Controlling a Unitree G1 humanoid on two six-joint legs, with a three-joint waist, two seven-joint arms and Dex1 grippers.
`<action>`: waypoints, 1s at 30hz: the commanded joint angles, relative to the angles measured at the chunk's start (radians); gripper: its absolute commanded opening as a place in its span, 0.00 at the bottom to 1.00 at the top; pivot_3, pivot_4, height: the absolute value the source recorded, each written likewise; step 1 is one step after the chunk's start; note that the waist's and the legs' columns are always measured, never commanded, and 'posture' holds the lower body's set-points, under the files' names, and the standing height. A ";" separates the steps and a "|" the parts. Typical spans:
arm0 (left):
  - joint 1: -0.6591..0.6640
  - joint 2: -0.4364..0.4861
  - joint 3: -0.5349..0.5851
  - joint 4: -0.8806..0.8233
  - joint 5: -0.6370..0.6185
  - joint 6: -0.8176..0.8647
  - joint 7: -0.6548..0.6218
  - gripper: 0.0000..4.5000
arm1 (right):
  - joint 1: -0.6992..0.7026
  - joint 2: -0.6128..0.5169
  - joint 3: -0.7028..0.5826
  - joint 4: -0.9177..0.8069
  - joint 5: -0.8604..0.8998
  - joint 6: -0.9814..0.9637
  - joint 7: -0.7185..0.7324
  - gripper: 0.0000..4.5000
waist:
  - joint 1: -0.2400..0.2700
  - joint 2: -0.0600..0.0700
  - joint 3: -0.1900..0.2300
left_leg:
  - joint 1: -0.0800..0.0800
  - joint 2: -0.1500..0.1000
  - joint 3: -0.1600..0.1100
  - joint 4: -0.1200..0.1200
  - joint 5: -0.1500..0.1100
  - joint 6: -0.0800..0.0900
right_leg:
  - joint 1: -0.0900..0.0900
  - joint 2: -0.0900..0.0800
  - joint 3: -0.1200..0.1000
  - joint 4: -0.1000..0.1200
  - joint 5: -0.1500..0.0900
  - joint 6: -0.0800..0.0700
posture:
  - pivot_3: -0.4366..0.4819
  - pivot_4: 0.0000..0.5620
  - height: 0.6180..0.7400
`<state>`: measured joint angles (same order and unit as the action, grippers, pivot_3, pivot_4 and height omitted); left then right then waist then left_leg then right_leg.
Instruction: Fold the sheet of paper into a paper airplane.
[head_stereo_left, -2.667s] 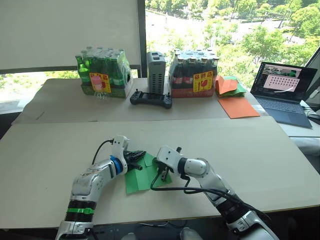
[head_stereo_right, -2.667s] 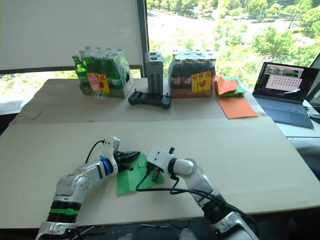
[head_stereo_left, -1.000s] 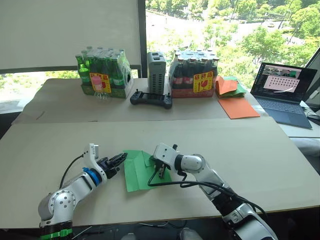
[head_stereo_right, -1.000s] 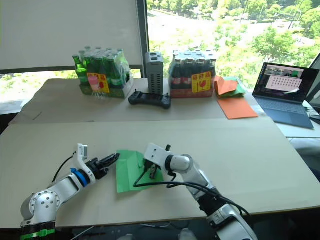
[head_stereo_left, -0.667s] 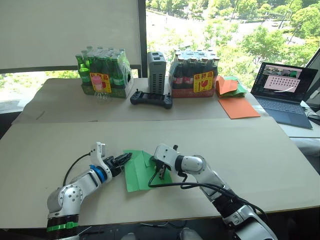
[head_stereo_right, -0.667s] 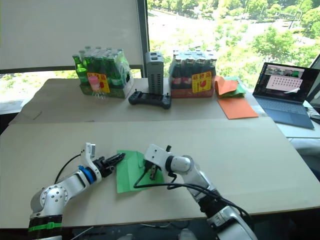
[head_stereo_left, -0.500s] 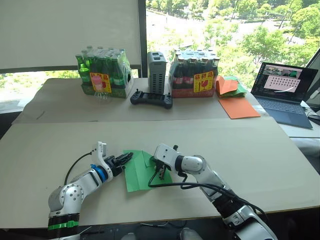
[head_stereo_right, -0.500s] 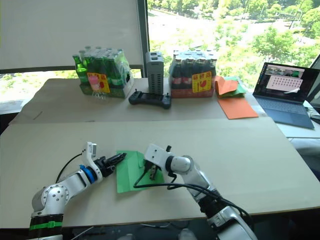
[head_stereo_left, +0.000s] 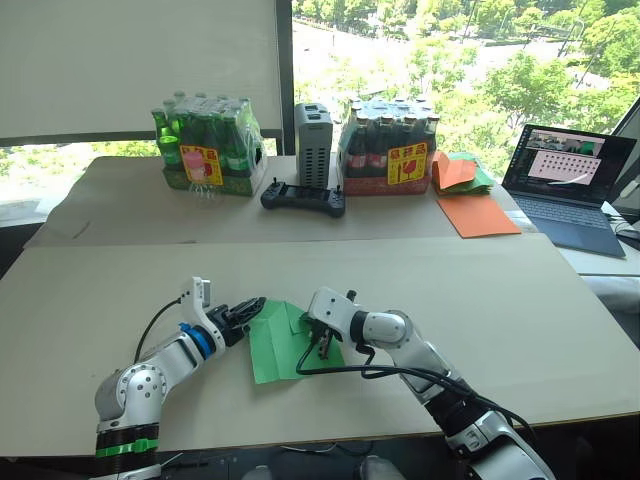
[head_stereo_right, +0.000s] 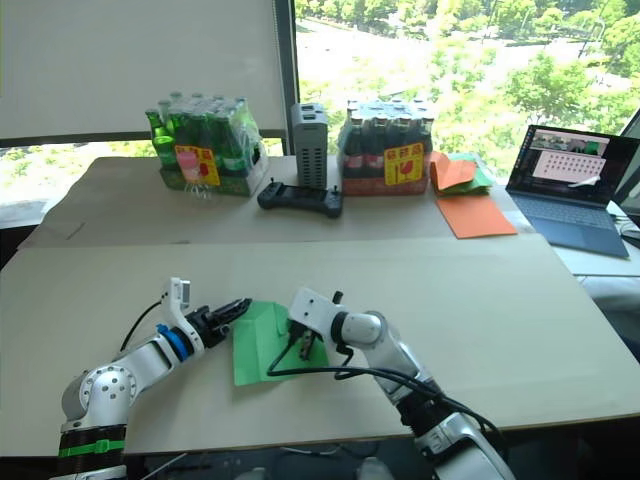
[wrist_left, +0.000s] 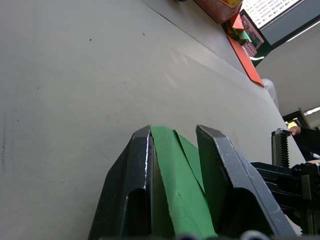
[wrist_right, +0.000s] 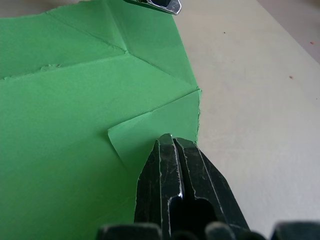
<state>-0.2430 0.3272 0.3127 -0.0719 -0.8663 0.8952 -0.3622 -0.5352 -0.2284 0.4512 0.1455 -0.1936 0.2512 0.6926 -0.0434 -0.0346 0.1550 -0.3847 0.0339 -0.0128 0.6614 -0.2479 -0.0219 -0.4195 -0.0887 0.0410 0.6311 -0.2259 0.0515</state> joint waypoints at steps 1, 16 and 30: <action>-0.013 0.004 0.006 -0.041 -0.010 -0.007 -0.006 0.31 | 0.023 -0.009 0.021 0.026 -0.017 0.025 0.009 0.00 | 0.000 0.000 0.000 | 0.000 0.000 0.000 0.000 0.000 0.000 | 0.000 0.000 0.000 0.000 0.000 0.000 | 0.48 0.27 0.89; -0.010 0.085 -0.096 -0.114 0.081 -0.022 -0.042 0.00 | 0.025 -0.005 0.022 0.024 -0.016 0.027 0.003 0.00 | -0.001 0.000 0.000 | 0.000 0.000 0.000 0.000 0.000 0.000 | 0.000 0.000 0.000 0.000 0.000 0.000 | 0.48 0.27 0.89; -0.098 0.301 -0.476 -0.244 0.449 -0.176 -0.217 0.00 | 0.028 0.003 0.024 0.020 -0.015 0.032 -0.004 0.00 | -0.001 0.000 0.000 | 0.000 0.000 0.000 0.000 0.000 0.000 | 0.000 0.000 0.000 0.000 0.000 0.000 | 0.48 0.27 0.89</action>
<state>-0.3241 0.6126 -0.1293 -0.2677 -0.4607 0.7672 -0.5425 -0.5321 -0.2238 0.4534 0.1448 -0.1934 0.2513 0.6818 -0.0439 -0.0345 0.1550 -0.3847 0.0340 -0.0124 0.6609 -0.2479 -0.0219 -0.4198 -0.0884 0.0413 0.6308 -0.2260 0.0517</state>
